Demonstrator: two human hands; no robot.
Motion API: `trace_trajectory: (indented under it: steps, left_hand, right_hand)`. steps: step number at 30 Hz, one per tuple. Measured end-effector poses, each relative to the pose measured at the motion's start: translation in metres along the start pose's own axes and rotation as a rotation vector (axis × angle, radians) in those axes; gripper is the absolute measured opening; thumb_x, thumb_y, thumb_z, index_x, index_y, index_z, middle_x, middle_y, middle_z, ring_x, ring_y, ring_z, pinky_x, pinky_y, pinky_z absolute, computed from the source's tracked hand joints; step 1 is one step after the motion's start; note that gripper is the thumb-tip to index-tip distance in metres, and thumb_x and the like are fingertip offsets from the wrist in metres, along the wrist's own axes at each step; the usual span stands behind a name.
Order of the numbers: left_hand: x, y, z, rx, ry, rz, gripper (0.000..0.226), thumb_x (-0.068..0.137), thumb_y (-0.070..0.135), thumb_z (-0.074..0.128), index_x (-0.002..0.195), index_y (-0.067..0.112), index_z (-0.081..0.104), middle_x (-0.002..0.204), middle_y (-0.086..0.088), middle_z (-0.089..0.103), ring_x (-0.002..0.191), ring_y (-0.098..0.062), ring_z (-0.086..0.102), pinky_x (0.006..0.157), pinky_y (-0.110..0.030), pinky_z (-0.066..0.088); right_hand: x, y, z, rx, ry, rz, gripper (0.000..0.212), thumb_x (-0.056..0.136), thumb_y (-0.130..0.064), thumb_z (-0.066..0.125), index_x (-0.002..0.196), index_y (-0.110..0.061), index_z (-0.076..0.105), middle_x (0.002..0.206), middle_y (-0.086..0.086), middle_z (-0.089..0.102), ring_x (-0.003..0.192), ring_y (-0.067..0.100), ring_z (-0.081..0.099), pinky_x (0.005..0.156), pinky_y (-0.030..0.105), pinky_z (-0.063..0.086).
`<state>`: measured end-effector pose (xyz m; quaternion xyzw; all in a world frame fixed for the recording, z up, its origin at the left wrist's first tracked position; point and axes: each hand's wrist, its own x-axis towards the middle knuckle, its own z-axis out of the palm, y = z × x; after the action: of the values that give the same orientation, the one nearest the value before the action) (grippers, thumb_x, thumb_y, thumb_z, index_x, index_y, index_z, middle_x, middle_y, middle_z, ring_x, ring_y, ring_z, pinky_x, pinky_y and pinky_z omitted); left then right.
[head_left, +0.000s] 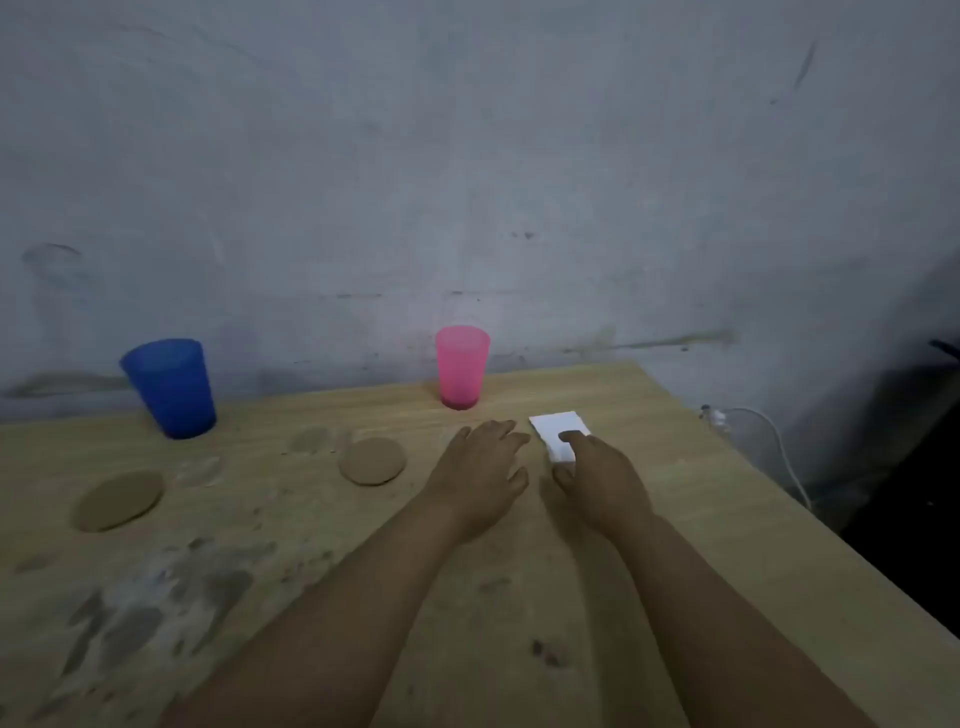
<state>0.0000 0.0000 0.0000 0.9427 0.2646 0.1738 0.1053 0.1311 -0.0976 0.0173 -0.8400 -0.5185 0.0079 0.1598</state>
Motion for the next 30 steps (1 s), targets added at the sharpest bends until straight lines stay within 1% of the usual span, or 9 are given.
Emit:
trace_trajectory:
  steps: [5, 8, 12, 15, 17, 19, 23, 26, 30]
  left_hand:
    - [0.037, -0.009, 0.022, -0.052, 0.025, -0.041, 0.047, 0.090, 0.025, 0.045, 0.137, 0.016, 0.045, 0.146, -0.004, 0.041, 0.134, -0.018, 0.035, 0.111, -0.038, 0.024]
    - [0.066, -0.016, 0.033, -0.094, 0.056, -0.063, 0.044, 0.092, 0.023, 0.044, 0.135, 0.014, 0.047, 0.144, -0.007, 0.044, 0.134, -0.019, 0.036, 0.108, -0.035, 0.026]
    - [0.090, -0.016, 0.047, -0.173, 0.070, -0.126, 0.043, 0.096, 0.021, 0.042, 0.138, 0.013, 0.045, 0.148, -0.008, 0.039, 0.137, -0.020, 0.031, 0.112, -0.037, 0.023]
    - [0.101, -0.016, 0.059, -0.245, 0.083, -0.183, 0.039, 0.096, 0.019, 0.043, 0.134, 0.011, 0.049, 0.149, -0.009, 0.038, 0.138, -0.022, 0.030, 0.113, -0.035, 0.022]
    - [0.101, -0.016, 0.064, -0.262, 0.109, -0.204, 0.038, 0.096, 0.020, 0.044, 0.132, 0.011, 0.052, 0.147, -0.009, 0.041, 0.136, -0.021, 0.033, 0.112, -0.032, 0.023]
    - [0.102, -0.016, 0.067, -0.287, 0.151, -0.219, 0.035, 0.094, 0.021, 0.048, 0.127, 0.010, 0.057, 0.140, -0.008, 0.047, 0.131, -0.020, 0.038, 0.107, -0.029, 0.027]
    - [0.104, -0.017, 0.068, -0.325, 0.221, -0.259, 0.023, 0.086, 0.018, 0.058, 0.106, 0.009, 0.064, 0.112, -0.006, 0.060, 0.109, -0.020, 0.051, 0.086, -0.028, 0.037]
    - [0.105, -0.018, 0.069, -0.336, 0.251, -0.263, 0.018, 0.083, 0.016, 0.062, 0.100, 0.011, 0.064, 0.103, -0.003, 0.061, 0.100, -0.018, 0.052, 0.077, -0.024, 0.036]
    - [0.108, -0.020, 0.068, -0.377, 0.272, -0.242, 0.008, 0.078, 0.011, 0.063, 0.085, 0.014, 0.063, 0.095, -0.002, 0.061, 0.092, -0.018, 0.053, 0.071, -0.023, 0.031]
  right_hand:
    - [0.036, 0.008, 0.017, 0.117, 0.122, 0.060, 0.037, 0.088, -0.019, 0.051, 0.123, -0.008, 0.054, 0.123, 0.013, 0.058, 0.113, 0.030, 0.052, 0.094, 0.035, 0.037]
    - [0.062, 0.007, 0.027, 0.161, 0.193, 0.076, 0.031, 0.087, -0.018, 0.050, 0.115, -0.008, 0.058, 0.115, 0.013, 0.061, 0.105, 0.030, 0.055, 0.090, 0.036, 0.038]
    - [0.078, 0.007, 0.042, 0.240, 0.198, 0.132, 0.031, 0.088, -0.019, 0.048, 0.114, -0.007, 0.060, 0.114, 0.014, 0.062, 0.107, 0.031, 0.054, 0.092, 0.037, 0.041]
    - [0.083, 0.013, 0.055, 0.273, 0.229, 0.135, 0.023, 0.088, -0.018, 0.049, 0.098, -0.006, 0.066, 0.102, 0.013, 0.064, 0.099, 0.032, 0.056, 0.086, 0.038, 0.044]
    - [0.085, 0.016, 0.058, 0.327, 0.229, 0.147, 0.026, 0.087, -0.019, 0.052, 0.105, -0.008, 0.066, 0.110, 0.013, 0.063, 0.104, 0.032, 0.056, 0.090, 0.039, 0.045]
    - [0.087, 0.018, 0.061, 0.369, 0.234, 0.158, 0.028, 0.086, -0.018, 0.054, 0.111, -0.009, 0.065, 0.117, 0.011, 0.062, 0.110, 0.030, 0.054, 0.094, 0.038, 0.044]
    - [0.088, 0.018, 0.060, 0.434, 0.245, 0.162, 0.030, 0.085, -0.017, 0.056, 0.114, -0.011, 0.063, 0.119, 0.007, 0.062, 0.114, 0.025, 0.053, 0.096, 0.036, 0.043]
    - [0.089, 0.020, 0.059, 0.487, 0.254, 0.185, 0.032, 0.084, -0.014, 0.056, 0.116, -0.012, 0.061, 0.121, 0.006, 0.061, 0.114, 0.023, 0.054, 0.094, 0.033, 0.041]
    - [0.092, 0.023, 0.058, 0.532, 0.304, 0.238, 0.034, 0.082, -0.008, 0.054, 0.115, -0.012, 0.062, 0.120, 0.006, 0.064, 0.112, 0.021, 0.056, 0.089, 0.019, 0.035]
